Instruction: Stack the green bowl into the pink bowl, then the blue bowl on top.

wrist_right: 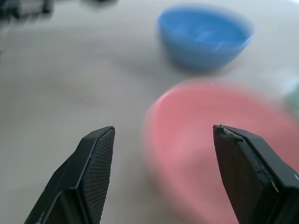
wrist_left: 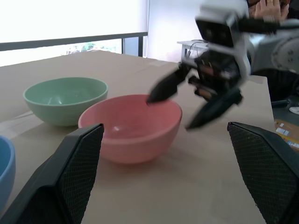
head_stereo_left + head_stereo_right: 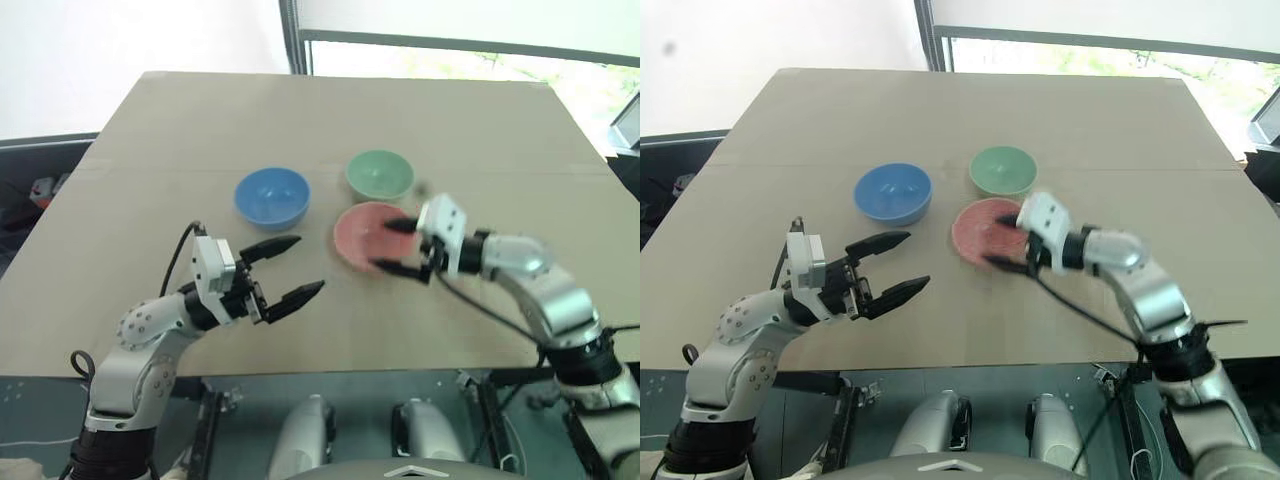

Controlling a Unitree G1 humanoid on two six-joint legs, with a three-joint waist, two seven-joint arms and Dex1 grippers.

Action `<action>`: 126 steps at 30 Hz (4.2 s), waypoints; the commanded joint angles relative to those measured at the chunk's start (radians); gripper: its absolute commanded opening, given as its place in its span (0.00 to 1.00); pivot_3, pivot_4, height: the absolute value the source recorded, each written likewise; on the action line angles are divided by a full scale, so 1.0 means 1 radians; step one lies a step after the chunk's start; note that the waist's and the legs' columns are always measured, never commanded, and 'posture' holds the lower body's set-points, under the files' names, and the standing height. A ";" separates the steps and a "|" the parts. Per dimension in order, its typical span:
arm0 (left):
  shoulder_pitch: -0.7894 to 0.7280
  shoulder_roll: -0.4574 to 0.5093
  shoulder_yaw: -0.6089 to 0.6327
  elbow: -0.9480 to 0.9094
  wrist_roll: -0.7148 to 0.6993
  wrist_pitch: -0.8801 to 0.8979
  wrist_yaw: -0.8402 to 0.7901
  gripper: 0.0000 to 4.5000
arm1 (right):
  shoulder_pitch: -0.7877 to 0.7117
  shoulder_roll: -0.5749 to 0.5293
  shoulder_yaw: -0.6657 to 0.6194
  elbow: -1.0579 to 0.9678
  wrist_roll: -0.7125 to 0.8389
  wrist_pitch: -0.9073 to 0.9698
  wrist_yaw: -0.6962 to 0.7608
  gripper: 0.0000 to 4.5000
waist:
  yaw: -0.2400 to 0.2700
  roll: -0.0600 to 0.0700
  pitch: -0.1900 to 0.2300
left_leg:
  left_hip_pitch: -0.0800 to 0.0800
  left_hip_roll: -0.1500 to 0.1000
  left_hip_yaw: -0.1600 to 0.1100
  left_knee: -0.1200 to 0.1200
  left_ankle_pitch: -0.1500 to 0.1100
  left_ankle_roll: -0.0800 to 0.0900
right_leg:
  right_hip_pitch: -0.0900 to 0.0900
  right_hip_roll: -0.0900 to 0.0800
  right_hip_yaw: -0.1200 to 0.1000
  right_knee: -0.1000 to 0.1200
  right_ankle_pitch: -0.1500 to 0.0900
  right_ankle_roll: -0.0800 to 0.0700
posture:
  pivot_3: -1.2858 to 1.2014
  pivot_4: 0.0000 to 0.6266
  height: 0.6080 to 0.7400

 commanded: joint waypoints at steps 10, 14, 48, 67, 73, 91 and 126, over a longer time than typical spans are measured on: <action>-0.013 0.004 0.004 -0.052 0.015 -0.022 0.025 1.00 | -0.450 0.031 0.232 1.144 -0.551 -1.003 -0.165 0.79 | -0.024 0.001 0.001 | -0.004 -0.004 0.002 -0.004 0.000 -0.001 | -0.004 0.000 0.001 -0.001 0.000 0.000 | 0.52 0.24 1.00; 0.024 0.010 0.017 -0.086 0.013 -0.021 0.043 1.00 | -0.518 0.072 0.283 1.287 -0.664 -1.110 -0.280 0.79 | -0.045 0.003 0.002 | -0.004 0.000 0.002 -0.006 0.001 -0.001 | -0.004 0.000 0.000 -0.002 0.000 0.000 | 0.52 0.24 1.00; -0.040 -0.026 -0.004 0.015 0.115 -0.010 0.205 1.00 | -0.127 -0.148 0.155 0.174 -0.135 -0.404 0.323 0.07 | -0.018 0.003 0.002 | -0.003 0.000 -0.003 -0.003 0.001 -0.002 | -0.001 -0.004 -0.003 -0.001 0.000 0.000 | 0.52 0.24 1.00; -0.365 0.179 -0.271 0.051 0.503 0.459 0.455 1.00 | 0.062 -0.094 -0.057 -0.171 -0.047 -0.056 0.013 0.82 | 0.005 0.002 0.002 | -0.002 -0.001 -0.001 -0.002 0.001 -0.002 | -0.002 0.000 -0.002 0.000 0.000 0.000 | 0.52 0.24 1.00; -0.489 0.148 -0.415 0.255 0.622 0.390 0.404 0.83 | 0.078 -0.077 -0.035 -0.179 -0.082 -0.070 -0.026 0.86 | 0.008 0.002 0.003 | -0.005 -0.004 -0.001 -0.003 0.001 -0.002 | -0.003 0.001 -0.002 0.000 0.000 0.001 | 0.52 0.24 1.00; -0.613 0.041 -0.306 0.113 0.496 0.352 0.244 0.01 | 0.314 -0.119 -0.199 -0.321 -0.007 -0.051 -0.089 0.86 | 0.013 0.001 0.003 | -0.007 -0.001 -0.002 -0.001 0.001 -0.001 | -0.003 0.001 -0.003 0.001 0.000 0.001 | 0.52 0.24 1.00; -0.752 -0.049 -0.376 0.247 0.401 0.181 -0.095 0.86 | 0.925 -0.193 -0.707 -0.659 0.243 -0.037 -0.145 0.86 | 0.008 0.000 0.003 | -0.003 -0.001 -0.001 0.002 0.000 0.000 | 0.000 0.001 0.000 0.000 0.000 0.001 | 0.52 0.24 1.00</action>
